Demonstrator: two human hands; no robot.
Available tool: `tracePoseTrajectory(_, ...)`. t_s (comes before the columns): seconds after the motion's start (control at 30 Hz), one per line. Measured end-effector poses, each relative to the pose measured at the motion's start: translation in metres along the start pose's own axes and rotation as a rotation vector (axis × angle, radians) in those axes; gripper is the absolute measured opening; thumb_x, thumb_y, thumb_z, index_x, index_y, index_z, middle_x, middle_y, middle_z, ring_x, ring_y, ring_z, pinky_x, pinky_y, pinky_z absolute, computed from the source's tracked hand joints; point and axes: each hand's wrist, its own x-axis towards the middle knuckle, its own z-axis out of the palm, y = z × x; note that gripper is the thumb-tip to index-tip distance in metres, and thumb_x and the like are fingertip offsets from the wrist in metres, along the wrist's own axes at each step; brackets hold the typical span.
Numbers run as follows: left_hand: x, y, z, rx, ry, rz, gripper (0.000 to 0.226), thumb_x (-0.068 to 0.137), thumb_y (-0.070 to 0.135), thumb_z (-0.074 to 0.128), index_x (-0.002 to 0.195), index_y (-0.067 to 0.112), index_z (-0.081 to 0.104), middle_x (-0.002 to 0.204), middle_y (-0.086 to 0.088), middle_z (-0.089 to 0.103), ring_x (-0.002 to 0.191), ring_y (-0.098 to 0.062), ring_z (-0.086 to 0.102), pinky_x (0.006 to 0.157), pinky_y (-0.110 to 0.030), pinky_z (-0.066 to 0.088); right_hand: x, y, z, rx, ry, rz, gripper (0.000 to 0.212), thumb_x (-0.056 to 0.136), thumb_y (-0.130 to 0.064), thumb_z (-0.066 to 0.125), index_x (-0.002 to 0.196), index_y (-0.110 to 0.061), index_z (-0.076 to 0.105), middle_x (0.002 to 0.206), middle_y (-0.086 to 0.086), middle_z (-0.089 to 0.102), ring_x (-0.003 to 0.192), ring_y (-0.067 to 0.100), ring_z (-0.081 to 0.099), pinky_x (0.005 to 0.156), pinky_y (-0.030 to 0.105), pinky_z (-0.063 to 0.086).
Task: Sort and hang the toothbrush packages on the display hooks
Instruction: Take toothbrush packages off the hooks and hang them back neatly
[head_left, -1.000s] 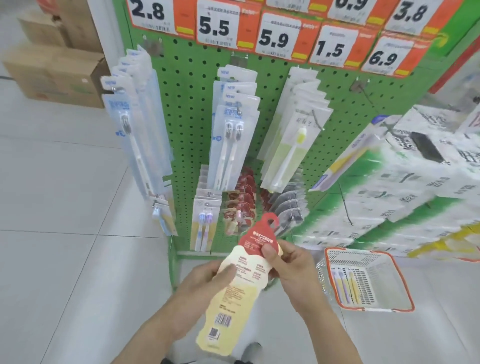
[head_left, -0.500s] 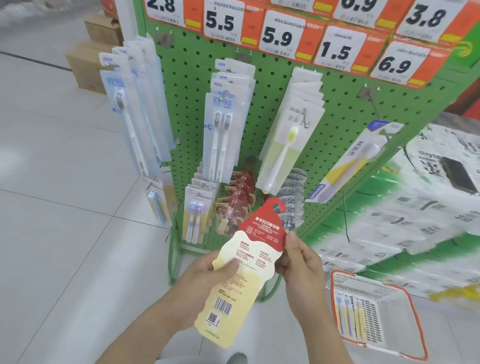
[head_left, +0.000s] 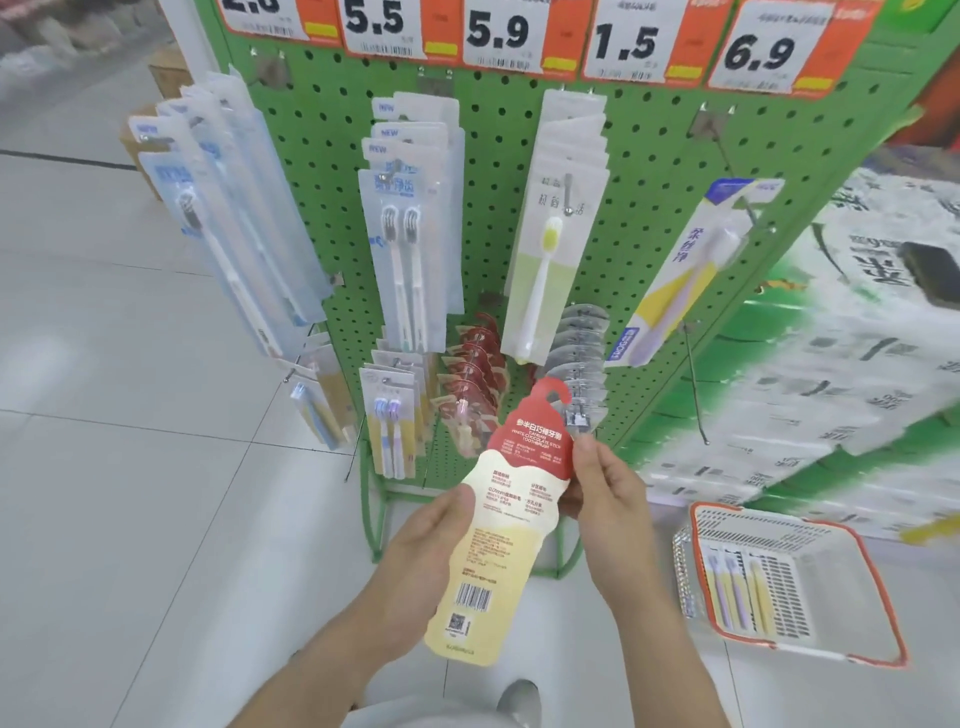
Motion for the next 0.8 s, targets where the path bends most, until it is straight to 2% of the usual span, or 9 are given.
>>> tracePoseTrajectory(0.07,0.001,0.002,0.001,0.031,-0.004,0.008,0.031,0.105,0.037,0.040,0.114,0.024,0.067,0.102,-0.005,0.078,0.092,-0.025,0.075,0.074,-0.037,0.059,0.003,-0.002,0.001,-0.003,0.035,-0.013,0.044,0.095,-0.041,0.057,0.089,0.002,0.063,0.069,0.009,0.059,0.060,0.014,0.051,0.055,0.022,0.044)
tracePoseTrajectory(0.17,0.002,0.006,0.004,0.028,-0.001,0.000,0.028,0.105,0.036,0.043,0.111,0.024,0.068,0.099,-0.006,0.078,0.087,-0.024,0.075,0.075,-0.039,0.058,0.008,-0.004,0.000,-0.041,0.076,-0.026,0.030,0.087,-0.033,0.070,0.084,-0.004,0.066,0.057,-0.004,0.062,0.049,0.005,0.051,0.049,0.016,0.042)
tracePoseTrajectory(0.23,0.005,0.009,0.005,-0.017,-0.014,-0.024,0.030,0.103,0.036,0.045,0.116,0.020,0.067,0.103,-0.009,0.078,0.090,-0.027,0.074,0.079,-0.041,0.057,0.009,-0.005,-0.002,-0.027,0.040,-0.021,0.024,0.083,-0.026,0.076,0.088,-0.005,0.067,0.065,-0.004,0.071,0.056,0.008,0.061,0.054,0.022,0.050)
tracePoseTrajectory(0.3,0.007,0.011,0.005,-0.077,-0.020,-0.032,0.030,0.103,0.034,0.046,0.118,0.018,0.067,0.107,-0.010,0.077,0.093,-0.028,0.074,0.079,-0.042,0.058,0.009,-0.003,-0.005,-0.050,-0.032,-0.009,0.031,0.075,-0.025,0.081,0.099,-0.009,0.068,0.086,0.003,0.078,0.074,0.023,0.071,0.070,0.037,0.058)
tracePoseTrajectory(0.37,0.009,0.013,0.007,-0.122,-0.019,-0.030,0.029,0.103,0.032,0.047,0.119,0.018,0.067,0.106,-0.010,0.077,0.090,-0.027,0.075,0.073,-0.039,0.058,0.008,-0.002,-0.005,-0.063,-0.093,0.000,0.039,0.074,-0.022,0.083,0.108,-0.012,0.067,0.098,0.006,0.078,0.090,0.030,0.074,0.080,0.044,0.059)
tracePoseTrajectory(0.5,0.011,0.014,0.008,-0.182,-0.021,-0.027,0.027,0.103,0.028,0.048,0.116,0.016,0.067,0.098,-0.010,0.078,0.078,-0.023,0.075,0.061,-0.034,0.060,0.008,0.001,-0.006,-0.009,-0.104,0.006,0.032,0.083,-0.009,0.079,0.112,-0.010,0.066,0.101,0.007,0.078,0.094,0.026,0.075,0.077,0.034,0.060)
tracePoseTrajectory(0.6,0.013,0.015,0.007,-0.221,0.005,-0.018,0.026,0.103,0.029,0.048,0.112,0.015,0.069,0.093,-0.011,0.078,0.072,-0.024,0.075,0.055,-0.033,0.059,0.009,0.004,-0.009,-0.067,-0.200,0.017,0.039,0.083,-0.010,0.081,0.118,-0.012,0.063,0.110,0.006,0.076,0.104,0.029,0.072,0.087,0.043,0.058)
tracePoseTrajectory(0.7,0.017,0.016,0.004,-0.258,0.052,0.000,0.028,0.103,0.030,0.049,0.113,0.013,0.069,0.095,-0.013,0.077,0.072,-0.026,0.073,0.055,-0.035,0.059,0.008,0.005,-0.010,-0.189,-0.359,0.054,0.037,0.085,-0.010,0.079,0.119,-0.012,0.064,0.115,0.000,0.076,0.107,0.023,0.072,0.092,0.044,0.057)
tracePoseTrajectory(0.8,0.020,0.013,0.004,-0.267,0.087,0.011,0.029,0.103,0.030,0.049,0.117,0.012,0.068,0.102,-0.017,0.077,0.077,-0.030,0.072,0.060,-0.037,0.061,0.009,0.007,-0.010,-0.210,-0.383,0.063,0.039,0.085,-0.011,0.080,0.120,-0.014,0.063,0.115,-0.001,0.075,0.107,0.022,0.071,0.088,0.040,0.058)
